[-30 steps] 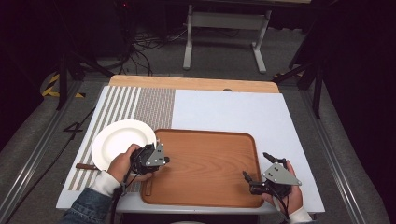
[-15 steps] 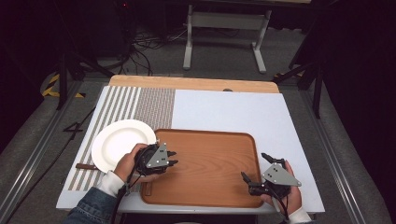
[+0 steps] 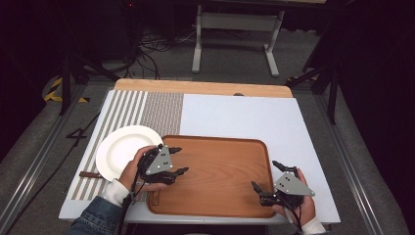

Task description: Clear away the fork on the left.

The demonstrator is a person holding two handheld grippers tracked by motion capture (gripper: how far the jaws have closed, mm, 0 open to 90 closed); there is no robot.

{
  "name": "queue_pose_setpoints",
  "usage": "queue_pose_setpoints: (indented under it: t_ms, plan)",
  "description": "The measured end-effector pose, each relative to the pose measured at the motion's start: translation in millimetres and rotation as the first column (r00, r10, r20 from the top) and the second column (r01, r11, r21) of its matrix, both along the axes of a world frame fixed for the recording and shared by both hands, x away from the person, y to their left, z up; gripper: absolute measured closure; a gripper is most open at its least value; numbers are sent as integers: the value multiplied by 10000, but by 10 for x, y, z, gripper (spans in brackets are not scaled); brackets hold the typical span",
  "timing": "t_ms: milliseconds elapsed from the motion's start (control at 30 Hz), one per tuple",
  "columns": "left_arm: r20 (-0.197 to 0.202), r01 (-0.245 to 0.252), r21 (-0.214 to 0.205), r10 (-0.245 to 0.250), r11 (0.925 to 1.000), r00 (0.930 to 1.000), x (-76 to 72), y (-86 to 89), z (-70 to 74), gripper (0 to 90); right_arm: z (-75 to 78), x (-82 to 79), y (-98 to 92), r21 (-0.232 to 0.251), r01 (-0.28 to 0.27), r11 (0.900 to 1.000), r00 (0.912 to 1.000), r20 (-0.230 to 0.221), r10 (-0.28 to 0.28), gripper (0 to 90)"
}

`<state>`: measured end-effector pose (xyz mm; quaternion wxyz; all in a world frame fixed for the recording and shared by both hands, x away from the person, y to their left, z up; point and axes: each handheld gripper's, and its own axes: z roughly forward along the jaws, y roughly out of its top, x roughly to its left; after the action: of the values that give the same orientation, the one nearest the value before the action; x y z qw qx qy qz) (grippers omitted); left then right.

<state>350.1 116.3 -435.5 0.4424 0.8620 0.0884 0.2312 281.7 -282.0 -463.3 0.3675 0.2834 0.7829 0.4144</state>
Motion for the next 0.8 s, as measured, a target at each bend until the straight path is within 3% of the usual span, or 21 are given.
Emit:
queue_pose_setpoints:
  t_ms: [333,433,700,800]
  plan:
    - [528,-577,-776,619,9953,9967,-47,132,93,168,2,-7,-3,21,-114,9999,9999,51,114,73]
    - [621,-656,-794,706,9947,9956,-61,164,109,127,4,-11,-3,29,-147,9999,9999,63,147,73]
    - [940,-1152,-1108,1258,9871,9876,-174,414,111,89,10,-21,-5,39,-262,9996,9995,150,261,73]
    - [830,-1232,-1239,1340,9846,9875,-193,494,96,93,8,-22,-8,75,-269,9996,9995,146,268,73]
